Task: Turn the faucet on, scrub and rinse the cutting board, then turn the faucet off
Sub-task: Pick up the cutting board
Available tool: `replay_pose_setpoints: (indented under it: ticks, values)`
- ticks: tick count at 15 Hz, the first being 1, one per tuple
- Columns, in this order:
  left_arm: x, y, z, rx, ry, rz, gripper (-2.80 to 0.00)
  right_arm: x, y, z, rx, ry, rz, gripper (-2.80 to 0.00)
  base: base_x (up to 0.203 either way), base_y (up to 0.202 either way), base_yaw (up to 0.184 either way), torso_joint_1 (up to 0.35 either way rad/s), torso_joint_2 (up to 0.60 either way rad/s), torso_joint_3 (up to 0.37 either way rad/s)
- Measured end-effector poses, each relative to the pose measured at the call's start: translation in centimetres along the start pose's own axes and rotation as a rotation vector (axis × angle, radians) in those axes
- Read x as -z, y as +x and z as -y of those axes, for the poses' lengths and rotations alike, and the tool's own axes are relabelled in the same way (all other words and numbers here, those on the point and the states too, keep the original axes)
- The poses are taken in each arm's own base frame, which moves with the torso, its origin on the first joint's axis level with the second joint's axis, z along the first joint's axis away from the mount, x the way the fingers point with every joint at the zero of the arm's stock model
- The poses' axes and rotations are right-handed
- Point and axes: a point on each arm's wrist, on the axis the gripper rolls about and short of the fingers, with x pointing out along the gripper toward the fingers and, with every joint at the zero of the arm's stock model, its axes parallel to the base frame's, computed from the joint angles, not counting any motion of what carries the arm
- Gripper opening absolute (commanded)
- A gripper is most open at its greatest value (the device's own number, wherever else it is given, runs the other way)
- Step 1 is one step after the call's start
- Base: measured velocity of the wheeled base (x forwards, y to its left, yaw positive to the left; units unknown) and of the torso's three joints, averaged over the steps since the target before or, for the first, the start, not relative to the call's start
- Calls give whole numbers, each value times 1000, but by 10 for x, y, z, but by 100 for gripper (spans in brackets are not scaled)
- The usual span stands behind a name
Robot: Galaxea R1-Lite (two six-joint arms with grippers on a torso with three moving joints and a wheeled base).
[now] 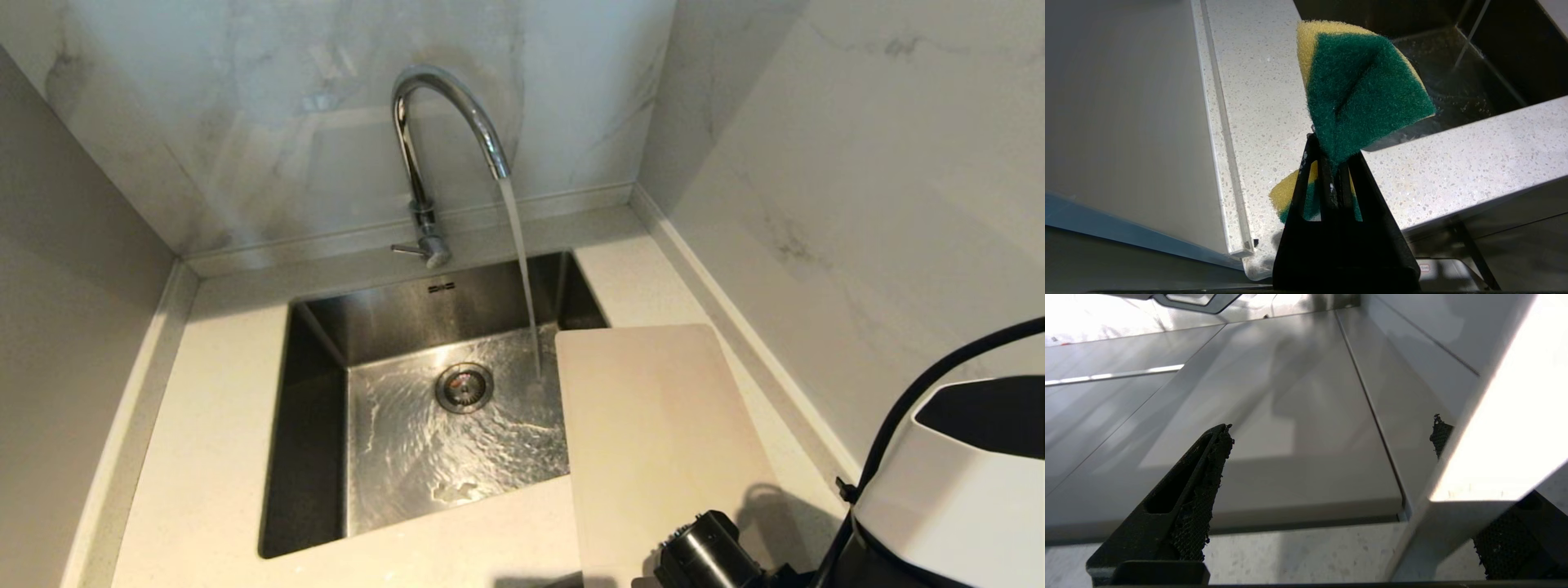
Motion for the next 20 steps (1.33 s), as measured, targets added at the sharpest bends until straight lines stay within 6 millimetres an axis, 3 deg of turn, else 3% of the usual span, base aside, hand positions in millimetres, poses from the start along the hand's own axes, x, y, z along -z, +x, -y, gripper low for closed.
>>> replay_pose_setpoints:
  ticks: [20]
  values:
    - [0, 0, 0, 0, 0, 0, -280, -3, 13, -18, 42, -32, -12, 0, 0, 0, 0, 0, 0, 0]
